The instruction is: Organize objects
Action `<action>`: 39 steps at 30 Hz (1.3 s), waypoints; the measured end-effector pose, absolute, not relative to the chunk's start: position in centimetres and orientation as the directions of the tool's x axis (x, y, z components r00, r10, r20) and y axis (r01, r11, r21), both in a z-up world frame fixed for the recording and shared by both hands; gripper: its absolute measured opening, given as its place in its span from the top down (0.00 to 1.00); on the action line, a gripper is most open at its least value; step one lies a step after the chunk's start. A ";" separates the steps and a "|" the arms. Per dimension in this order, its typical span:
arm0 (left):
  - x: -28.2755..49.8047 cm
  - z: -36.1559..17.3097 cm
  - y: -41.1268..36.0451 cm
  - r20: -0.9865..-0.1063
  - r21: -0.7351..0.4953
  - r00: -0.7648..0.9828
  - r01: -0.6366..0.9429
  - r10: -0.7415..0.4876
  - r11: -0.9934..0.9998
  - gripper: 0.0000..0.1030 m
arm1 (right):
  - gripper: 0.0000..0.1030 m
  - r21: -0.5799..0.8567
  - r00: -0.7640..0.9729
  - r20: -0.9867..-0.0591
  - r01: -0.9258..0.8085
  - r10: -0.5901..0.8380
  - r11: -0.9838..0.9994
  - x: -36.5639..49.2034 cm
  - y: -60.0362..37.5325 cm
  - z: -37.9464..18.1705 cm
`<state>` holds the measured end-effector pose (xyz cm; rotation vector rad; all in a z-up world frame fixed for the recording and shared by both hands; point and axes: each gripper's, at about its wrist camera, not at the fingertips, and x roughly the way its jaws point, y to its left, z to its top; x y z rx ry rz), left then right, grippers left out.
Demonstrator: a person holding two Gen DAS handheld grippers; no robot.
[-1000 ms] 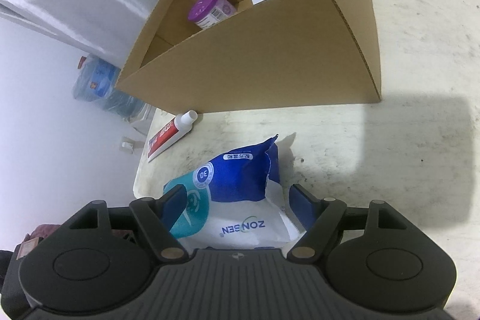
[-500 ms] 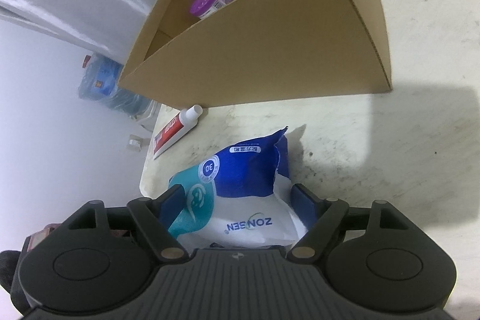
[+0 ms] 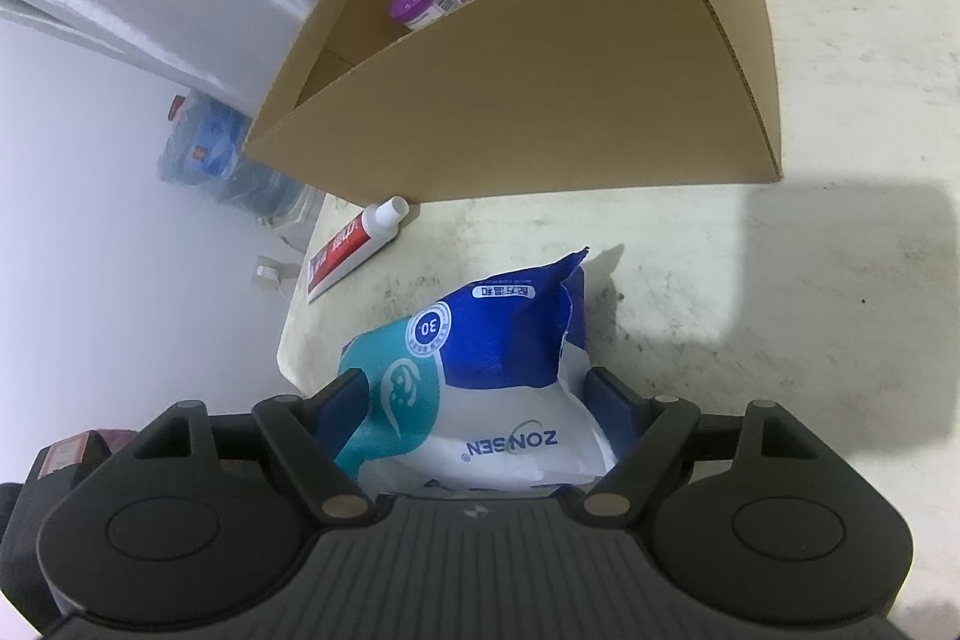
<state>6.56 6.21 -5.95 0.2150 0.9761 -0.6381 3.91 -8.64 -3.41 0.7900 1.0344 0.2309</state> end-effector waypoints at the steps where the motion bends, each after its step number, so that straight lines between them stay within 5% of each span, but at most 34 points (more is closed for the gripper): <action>1: 6.5 -6.0 6.3 -0.823 -0.111 0.394 0.593 -0.408 0.798 0.07 | 0.20 0.682 0.514 -0.680 0.181 0.523 0.709 3.9 -8.7 -3.4; 39: 7.2 -7.4 6.2 -0.840 -0.063 0.403 0.594 -0.364 0.802 0.08 | 0.20 0.691 0.501 -0.675 0.169 0.542 0.703 3.8 -9.2 -3.8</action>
